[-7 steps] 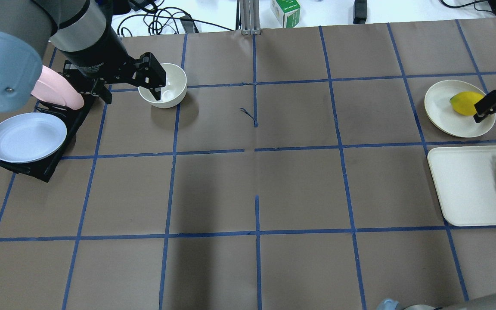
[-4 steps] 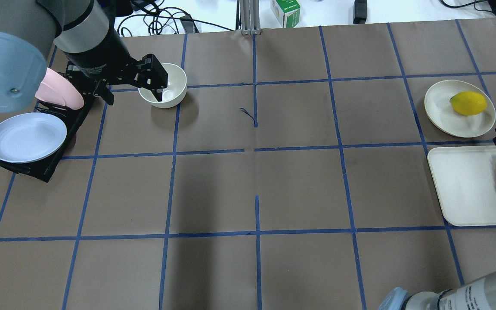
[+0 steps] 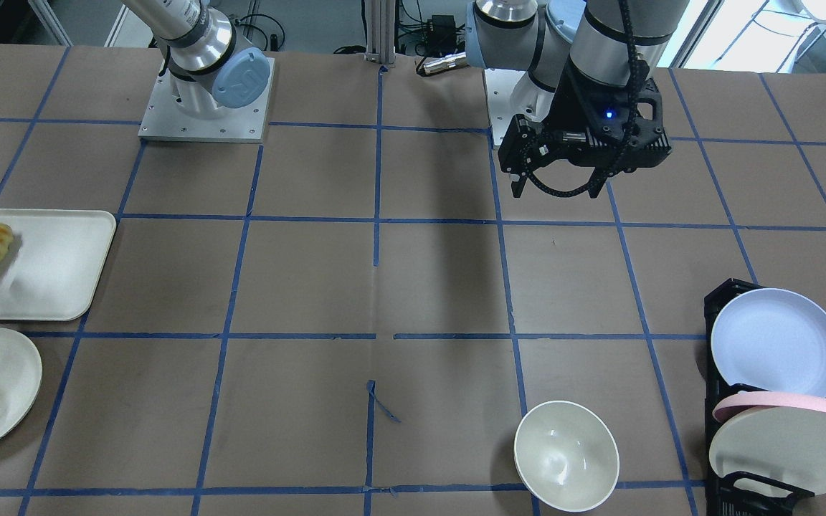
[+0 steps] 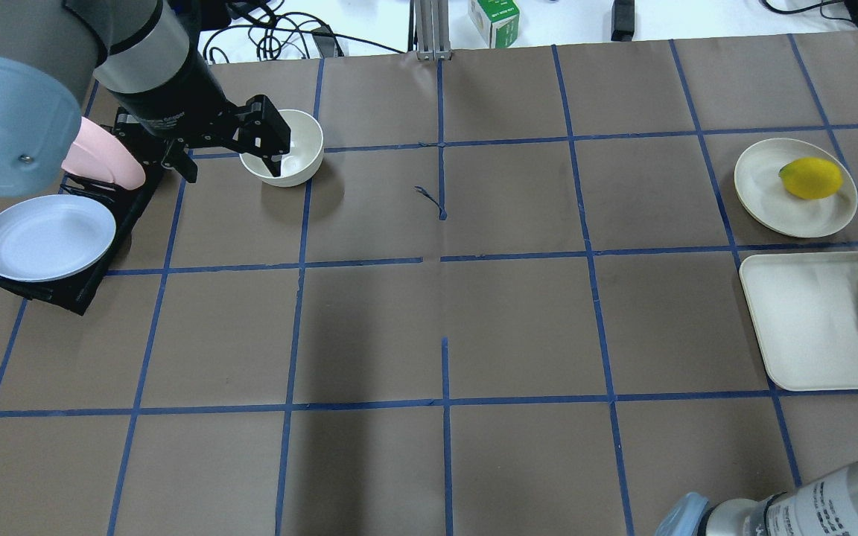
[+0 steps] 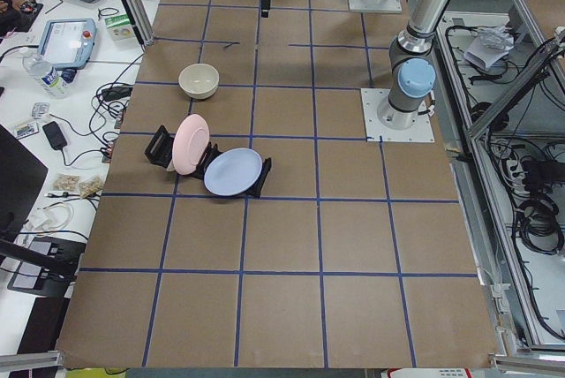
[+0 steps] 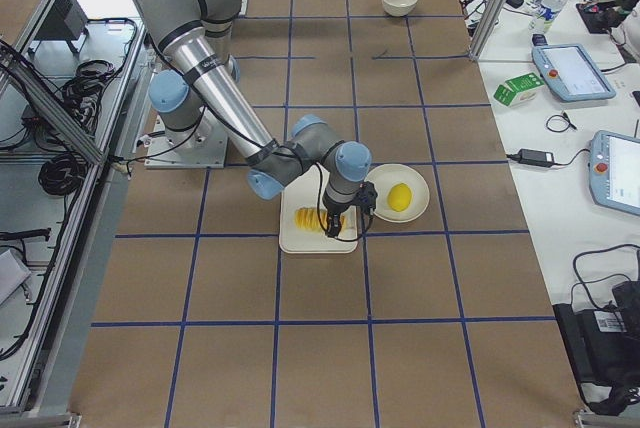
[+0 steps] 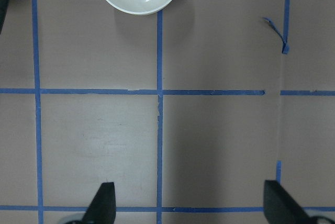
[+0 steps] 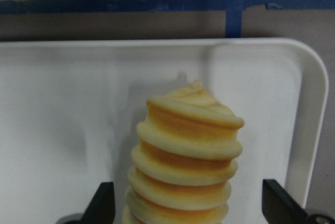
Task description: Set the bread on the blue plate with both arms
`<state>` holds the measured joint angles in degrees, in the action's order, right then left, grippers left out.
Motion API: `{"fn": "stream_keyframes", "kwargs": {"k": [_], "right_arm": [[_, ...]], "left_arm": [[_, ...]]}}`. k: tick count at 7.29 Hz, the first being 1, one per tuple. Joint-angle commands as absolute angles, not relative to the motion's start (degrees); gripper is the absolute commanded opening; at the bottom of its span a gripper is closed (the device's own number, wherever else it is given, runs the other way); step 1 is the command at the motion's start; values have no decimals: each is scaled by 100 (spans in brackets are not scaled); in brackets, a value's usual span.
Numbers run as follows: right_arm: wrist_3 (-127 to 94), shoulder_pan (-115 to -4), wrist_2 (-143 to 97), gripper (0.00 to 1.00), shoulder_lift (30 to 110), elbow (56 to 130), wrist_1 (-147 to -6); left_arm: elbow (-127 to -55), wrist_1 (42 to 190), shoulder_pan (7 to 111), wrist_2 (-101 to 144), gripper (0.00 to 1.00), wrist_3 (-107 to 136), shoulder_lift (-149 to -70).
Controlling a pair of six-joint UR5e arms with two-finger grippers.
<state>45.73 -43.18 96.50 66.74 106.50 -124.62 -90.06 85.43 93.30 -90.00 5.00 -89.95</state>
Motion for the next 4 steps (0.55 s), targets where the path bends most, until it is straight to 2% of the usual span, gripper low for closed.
{"fn": "stream_keyframes", "kwargs": {"k": [1, 3, 4], "right_arm": [[4570, -4254, 9642, 100, 6531, 10732, -12665], [4544, -4254, 9642, 100, 6521, 10740, -12648], [4535, -4254, 9650, 75, 6521, 10732, -12630]], "left_arm": [[-9000, 8543, 9325, -9000, 100, 510, -8974], [-9000, 8543, 9325, -9000, 100, 484, -8974], [-9000, 8543, 9334, -8991, 100, 475, -8974]]}}
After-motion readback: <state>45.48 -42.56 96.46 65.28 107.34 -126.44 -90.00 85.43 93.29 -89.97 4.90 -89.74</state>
